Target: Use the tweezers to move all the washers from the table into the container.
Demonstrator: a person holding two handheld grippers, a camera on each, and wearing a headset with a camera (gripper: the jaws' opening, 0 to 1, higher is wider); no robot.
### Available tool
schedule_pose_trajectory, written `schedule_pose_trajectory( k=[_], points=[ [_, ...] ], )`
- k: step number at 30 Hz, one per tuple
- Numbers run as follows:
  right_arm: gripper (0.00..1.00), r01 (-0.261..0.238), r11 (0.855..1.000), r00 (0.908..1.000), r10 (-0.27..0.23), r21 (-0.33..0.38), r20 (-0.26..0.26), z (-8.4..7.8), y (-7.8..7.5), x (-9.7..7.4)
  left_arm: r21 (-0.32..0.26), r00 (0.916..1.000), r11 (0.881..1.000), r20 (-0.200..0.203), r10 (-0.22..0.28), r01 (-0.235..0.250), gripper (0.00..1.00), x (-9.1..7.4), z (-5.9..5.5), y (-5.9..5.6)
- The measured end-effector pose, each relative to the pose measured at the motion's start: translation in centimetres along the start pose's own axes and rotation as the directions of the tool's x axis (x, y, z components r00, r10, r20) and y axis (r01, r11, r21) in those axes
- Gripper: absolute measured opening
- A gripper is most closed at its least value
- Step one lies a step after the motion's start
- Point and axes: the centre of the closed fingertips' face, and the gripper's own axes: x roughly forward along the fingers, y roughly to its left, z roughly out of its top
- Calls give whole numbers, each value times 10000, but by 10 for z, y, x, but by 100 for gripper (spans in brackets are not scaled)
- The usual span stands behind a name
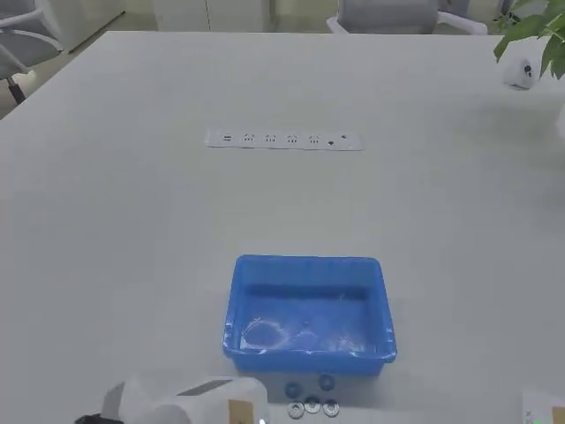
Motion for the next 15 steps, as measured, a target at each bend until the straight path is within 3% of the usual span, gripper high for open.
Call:
schedule_pose_trajectory(
  k=[7, 15],
  points=[
    [12, -250, 9975, 9996, 242, -668, -134, 1, 1, 8, 22, 9984, 9998, 534, 177, -179, 0, -17, 25, -2],
    [9, -638, 9890, 9980, 631, -1338, -96, 10, 5, 19, 714, 9974, 9970, 674, 266, -314, 0, -29, 47, -4]
  ],
)
